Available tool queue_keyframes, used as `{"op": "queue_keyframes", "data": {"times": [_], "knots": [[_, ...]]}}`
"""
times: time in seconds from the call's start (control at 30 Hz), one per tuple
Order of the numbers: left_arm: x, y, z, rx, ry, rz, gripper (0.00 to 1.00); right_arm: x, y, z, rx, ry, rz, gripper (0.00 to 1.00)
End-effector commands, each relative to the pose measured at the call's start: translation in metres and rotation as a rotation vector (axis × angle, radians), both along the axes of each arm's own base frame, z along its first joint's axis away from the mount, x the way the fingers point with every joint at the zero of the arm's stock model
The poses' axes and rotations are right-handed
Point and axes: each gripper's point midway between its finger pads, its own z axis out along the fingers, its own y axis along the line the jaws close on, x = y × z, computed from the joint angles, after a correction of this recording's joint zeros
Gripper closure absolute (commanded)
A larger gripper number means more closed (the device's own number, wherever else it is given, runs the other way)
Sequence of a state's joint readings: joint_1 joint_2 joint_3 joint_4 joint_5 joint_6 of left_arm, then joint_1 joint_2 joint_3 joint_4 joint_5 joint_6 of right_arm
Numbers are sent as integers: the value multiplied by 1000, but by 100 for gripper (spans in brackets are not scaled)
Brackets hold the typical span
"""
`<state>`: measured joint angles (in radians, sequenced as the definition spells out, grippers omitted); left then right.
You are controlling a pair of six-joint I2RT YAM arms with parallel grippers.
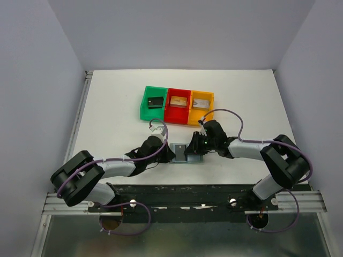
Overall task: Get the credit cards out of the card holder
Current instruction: Remove the credit card from the card holder.
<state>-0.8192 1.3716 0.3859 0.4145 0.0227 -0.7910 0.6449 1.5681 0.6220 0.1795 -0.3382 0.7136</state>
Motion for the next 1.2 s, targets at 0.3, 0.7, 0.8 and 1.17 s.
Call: {"op": "queue_keyframes", "data": {"times": [0.3,0.7,0.8,1.17], "knots": [[1,5,-2,27,-5,7,100,-2,8,-4,80,47,16,71],[-2,7,-12,44,17,6,100,-3,4,-12,73,68,9,71],[-2,7,-13,44,21,9,100,-4,8,-8,107,60,24,71],[-3,9,-21,56,38,14,100,-9,21,7,266,37,90,71]]}}
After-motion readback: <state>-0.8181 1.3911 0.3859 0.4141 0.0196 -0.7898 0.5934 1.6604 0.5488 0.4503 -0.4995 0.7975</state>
